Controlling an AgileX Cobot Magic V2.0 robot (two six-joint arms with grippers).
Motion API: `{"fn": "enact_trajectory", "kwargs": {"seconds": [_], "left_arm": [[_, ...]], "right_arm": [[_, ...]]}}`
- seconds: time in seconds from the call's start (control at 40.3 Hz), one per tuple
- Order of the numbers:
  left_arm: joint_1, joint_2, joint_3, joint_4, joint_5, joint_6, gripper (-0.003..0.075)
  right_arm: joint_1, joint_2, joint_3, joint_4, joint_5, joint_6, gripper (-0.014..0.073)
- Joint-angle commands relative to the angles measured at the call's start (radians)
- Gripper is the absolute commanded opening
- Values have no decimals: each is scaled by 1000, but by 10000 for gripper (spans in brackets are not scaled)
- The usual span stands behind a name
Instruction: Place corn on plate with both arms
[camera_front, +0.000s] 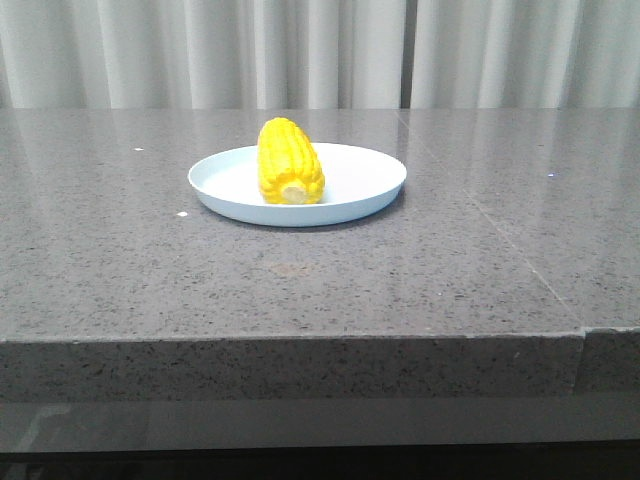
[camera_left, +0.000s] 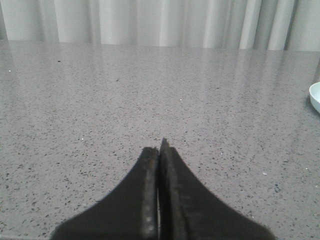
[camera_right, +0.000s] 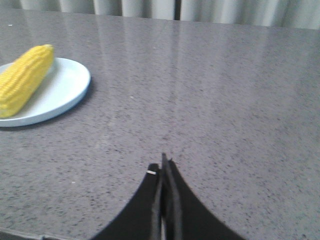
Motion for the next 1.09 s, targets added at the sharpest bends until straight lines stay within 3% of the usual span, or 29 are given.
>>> {"fn": "enact_trajectory", "kwargs": {"seconds": [0.0, 0.447, 1.068], "left_arm": [[-1, -20, 3, -14, -92, 1, -20], [-1, -19, 3, -14, -92, 1, -20], [-1, -19, 3, -14, -92, 1, -20]], "right_arm": [[-43, -29, 33, -10, -144, -11, -69], [-157, -302, 307, -5, -215, -11, -69], [-157, -305, 307, -5, -184, -11, -69]]}}
